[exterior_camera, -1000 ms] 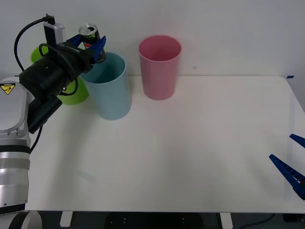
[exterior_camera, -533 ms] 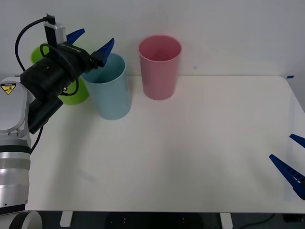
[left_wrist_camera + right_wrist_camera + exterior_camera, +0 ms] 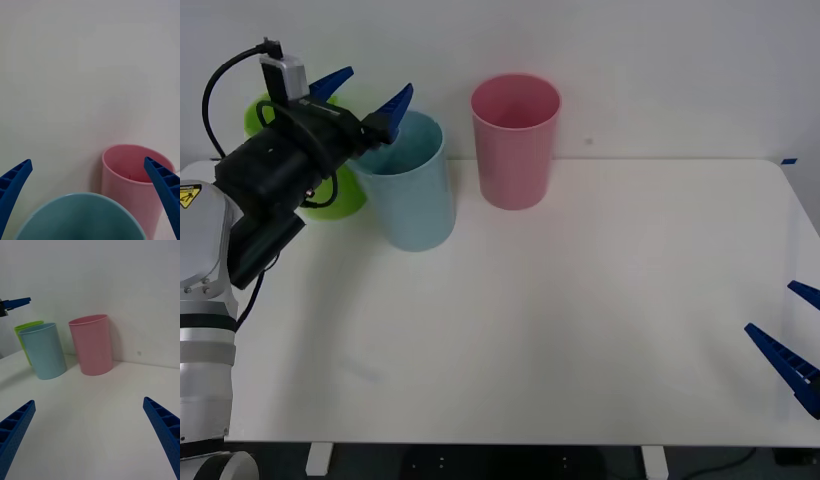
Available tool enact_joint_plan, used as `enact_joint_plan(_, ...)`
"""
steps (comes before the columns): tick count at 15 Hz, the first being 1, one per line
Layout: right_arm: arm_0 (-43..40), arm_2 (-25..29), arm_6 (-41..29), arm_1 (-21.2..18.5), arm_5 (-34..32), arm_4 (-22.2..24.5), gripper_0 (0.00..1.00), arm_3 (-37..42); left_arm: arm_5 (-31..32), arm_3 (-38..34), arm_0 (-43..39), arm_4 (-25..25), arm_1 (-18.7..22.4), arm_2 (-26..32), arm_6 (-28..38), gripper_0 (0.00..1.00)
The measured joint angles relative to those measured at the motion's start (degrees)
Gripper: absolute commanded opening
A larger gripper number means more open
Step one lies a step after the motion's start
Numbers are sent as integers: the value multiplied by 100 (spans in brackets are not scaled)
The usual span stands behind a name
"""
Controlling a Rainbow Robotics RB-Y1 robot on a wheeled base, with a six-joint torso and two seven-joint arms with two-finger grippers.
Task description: Grasp the object on the table and drop it into the matching bin: aluminum can to the light blue bin, PET bottle to the pink bin.
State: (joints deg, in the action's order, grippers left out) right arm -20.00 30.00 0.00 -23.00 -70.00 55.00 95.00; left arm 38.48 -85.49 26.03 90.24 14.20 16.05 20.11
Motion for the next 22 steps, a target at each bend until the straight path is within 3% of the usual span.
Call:
enact_joint_plan(10, 0, 0, 0, 0, 0, 0, 100, 0, 197, -445, -1116, -1393, 823, 207, -233, 100)
enact_joint_plan(22, 0, 0, 1, 0, 0, 0, 100, 0, 1031, -1183, -2861, -2092, 997, 1205, -895, 100)
